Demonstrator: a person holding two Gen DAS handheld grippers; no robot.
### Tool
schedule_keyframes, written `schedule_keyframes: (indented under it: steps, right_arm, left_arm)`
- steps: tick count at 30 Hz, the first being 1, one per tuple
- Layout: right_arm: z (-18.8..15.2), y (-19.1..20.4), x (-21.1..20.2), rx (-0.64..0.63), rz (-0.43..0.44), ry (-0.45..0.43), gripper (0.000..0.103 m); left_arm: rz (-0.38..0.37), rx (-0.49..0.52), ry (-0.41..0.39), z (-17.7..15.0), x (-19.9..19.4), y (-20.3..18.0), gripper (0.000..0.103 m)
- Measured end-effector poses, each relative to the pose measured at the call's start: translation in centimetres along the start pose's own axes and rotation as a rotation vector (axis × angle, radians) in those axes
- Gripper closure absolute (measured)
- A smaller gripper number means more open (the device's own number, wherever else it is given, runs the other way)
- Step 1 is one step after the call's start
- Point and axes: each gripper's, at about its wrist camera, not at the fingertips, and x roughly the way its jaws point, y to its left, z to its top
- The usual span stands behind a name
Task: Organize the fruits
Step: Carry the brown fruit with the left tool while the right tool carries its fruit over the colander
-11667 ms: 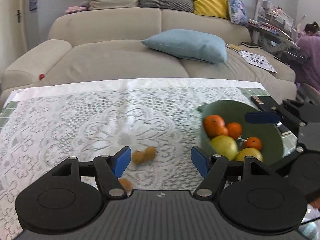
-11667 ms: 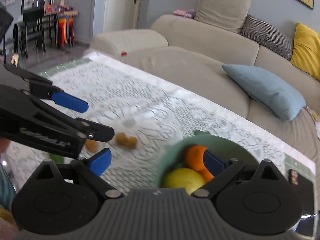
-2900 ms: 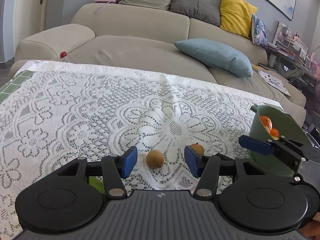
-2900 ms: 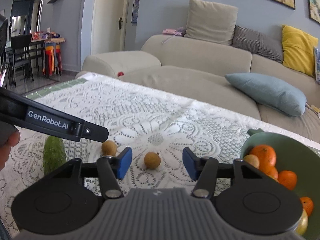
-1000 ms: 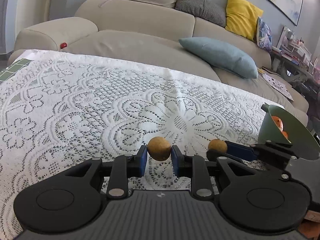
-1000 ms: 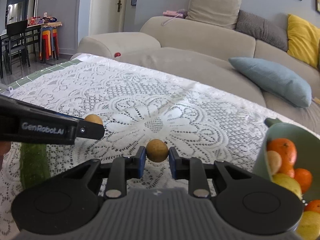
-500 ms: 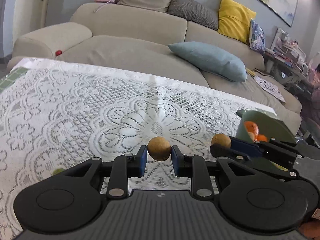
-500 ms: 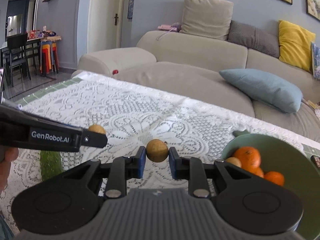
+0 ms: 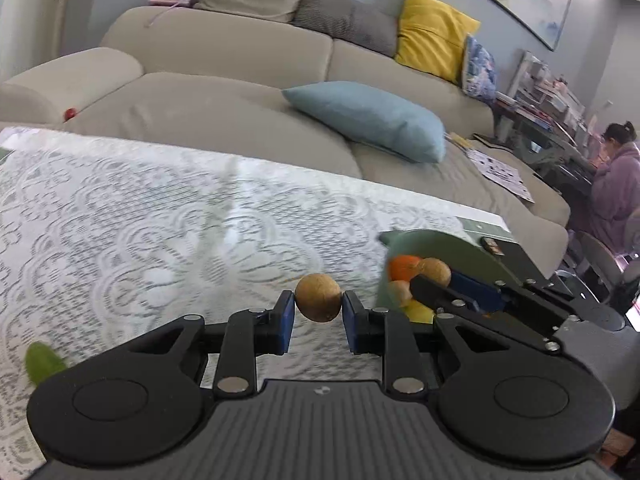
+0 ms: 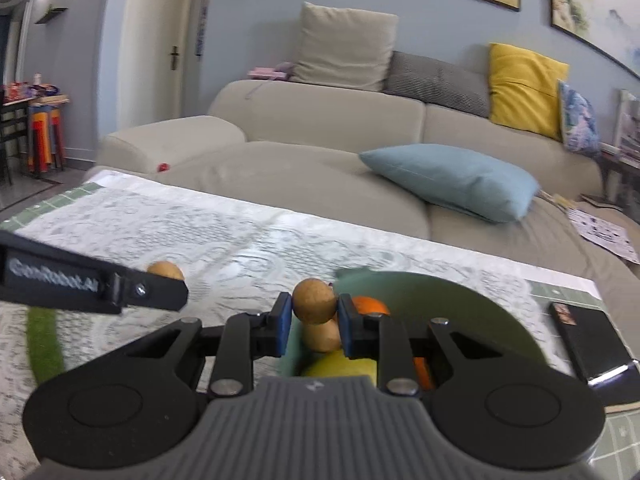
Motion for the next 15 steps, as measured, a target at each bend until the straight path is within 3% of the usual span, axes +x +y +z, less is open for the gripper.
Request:
schedule_keyframes:
  steps: [9, 15]
  right_arm:
    - [-1.0, -3.2, 0.0, -0.016, -0.098, 0.051, 0.082]
    - [-1.7, -4.0, 1.1, -0.033, -0.114, 0.116, 0.082]
  left_arm:
    - [-0.059, 0.057, 0.032, 1.0, 2.4, -4.7, 0.075]
    - [-0.091, 0.072, 0.096, 0.9, 5.1, -6.5, 0.075]
